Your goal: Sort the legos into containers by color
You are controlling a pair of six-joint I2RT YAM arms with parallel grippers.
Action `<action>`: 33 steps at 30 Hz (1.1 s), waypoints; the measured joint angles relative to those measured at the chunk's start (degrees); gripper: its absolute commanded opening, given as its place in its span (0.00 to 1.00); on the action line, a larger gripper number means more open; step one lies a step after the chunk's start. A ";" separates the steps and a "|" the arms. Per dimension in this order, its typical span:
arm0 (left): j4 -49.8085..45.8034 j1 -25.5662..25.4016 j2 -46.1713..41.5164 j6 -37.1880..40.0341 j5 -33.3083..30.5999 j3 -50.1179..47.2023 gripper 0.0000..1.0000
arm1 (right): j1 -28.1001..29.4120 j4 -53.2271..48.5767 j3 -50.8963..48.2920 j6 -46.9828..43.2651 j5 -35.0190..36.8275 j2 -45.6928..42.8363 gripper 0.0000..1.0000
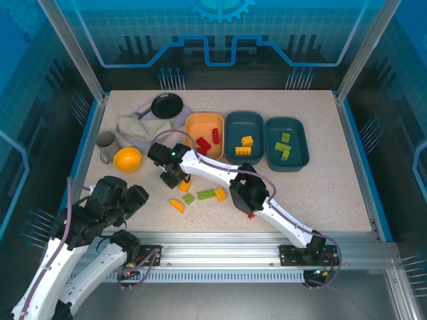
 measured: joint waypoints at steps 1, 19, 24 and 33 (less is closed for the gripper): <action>0.00 0.00 0.00 0.00 0.07 0.00 0.76 | -0.02 0.04 0.02 0.04 -0.02 0.00 0.36; 17.64 -1.73 15.37 8.72 12.74 3.28 0.75 | -11.21 10.49 -34.23 6.29 3.63 -44.15 0.31; 25.51 -5.95 26.58 11.34 14.51 7.37 0.75 | -31.95 13.86 -49.11 10.45 1.81 -58.60 0.31; 33.44 -11.10 40.76 12.02 15.13 12.85 0.75 | -53.51 13.11 -52.83 14.75 -8.79 -45.20 0.32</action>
